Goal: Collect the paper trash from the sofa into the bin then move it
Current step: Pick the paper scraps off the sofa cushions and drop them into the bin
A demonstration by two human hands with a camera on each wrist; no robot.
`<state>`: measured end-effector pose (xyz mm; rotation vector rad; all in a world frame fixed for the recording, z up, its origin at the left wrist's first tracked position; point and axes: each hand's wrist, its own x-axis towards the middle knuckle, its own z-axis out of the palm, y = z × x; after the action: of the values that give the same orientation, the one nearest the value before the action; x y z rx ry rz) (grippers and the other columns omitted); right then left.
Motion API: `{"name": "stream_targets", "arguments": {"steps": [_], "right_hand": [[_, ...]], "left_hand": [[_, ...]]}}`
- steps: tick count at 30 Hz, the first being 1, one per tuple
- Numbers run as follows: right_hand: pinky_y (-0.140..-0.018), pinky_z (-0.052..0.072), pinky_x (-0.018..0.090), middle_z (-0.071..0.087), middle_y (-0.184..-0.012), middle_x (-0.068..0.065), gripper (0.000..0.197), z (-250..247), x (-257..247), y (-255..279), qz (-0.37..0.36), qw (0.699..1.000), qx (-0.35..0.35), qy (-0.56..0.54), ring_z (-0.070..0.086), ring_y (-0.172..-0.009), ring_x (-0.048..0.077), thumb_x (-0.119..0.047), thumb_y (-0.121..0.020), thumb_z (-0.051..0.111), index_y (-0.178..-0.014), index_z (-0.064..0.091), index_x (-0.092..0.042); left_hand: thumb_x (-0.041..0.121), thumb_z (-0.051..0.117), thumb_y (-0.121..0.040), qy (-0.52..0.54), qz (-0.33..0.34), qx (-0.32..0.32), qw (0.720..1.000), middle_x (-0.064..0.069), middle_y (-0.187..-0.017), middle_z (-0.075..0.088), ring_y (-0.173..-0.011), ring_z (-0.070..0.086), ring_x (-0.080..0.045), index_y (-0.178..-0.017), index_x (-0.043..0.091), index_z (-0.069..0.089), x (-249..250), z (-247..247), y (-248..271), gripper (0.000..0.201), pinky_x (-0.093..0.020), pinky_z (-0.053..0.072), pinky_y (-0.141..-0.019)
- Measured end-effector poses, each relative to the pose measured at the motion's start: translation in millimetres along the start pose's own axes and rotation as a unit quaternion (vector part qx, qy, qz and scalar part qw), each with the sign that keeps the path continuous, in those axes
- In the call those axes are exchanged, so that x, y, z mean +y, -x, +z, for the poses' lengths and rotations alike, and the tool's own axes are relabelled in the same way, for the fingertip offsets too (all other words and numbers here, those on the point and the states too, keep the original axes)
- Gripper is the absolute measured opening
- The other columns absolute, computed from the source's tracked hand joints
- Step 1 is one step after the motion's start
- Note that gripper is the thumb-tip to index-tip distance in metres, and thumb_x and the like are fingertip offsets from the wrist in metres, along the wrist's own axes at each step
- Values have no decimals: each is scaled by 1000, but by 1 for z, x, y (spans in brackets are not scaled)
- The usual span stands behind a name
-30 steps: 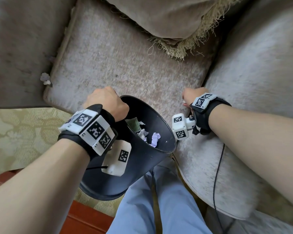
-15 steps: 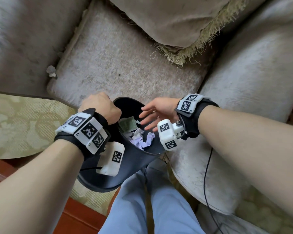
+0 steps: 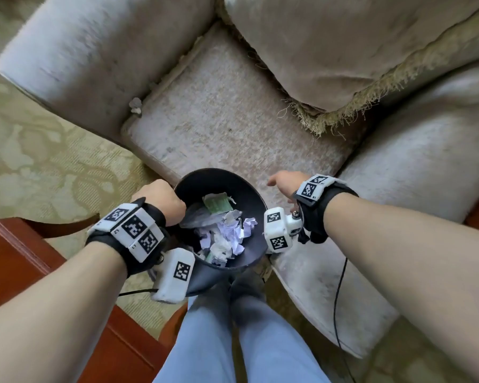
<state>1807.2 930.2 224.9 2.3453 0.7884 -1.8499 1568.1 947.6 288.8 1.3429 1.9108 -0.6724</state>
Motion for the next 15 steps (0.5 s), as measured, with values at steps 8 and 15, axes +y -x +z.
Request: {"name": "stream_targets", "arguments": {"steps": [8,15], "right_hand": [[-70,45,27,67,-110,8,45,62,-109,26,-114,990,-86,-8,62,-81,23,-41,-87,61,-117,64,-8],[-100,49,46,70,-118,7,60,121,-187,12,-146,983,-105,41,65,-106,32,-53,-65,69,-110,68,-13]], "left_hand": [[3,48,-75,200,-54,36,978,-32,-79,70,-75,71,-46,-79,-15,64,-69,-57,-14,24,-56,59,-75],[2,51,-71,270,-102,64,955,-32,-80,69,-71,70,-48,-83,-13,62,-133,-90,-40,22,-60,58,-69]]}}
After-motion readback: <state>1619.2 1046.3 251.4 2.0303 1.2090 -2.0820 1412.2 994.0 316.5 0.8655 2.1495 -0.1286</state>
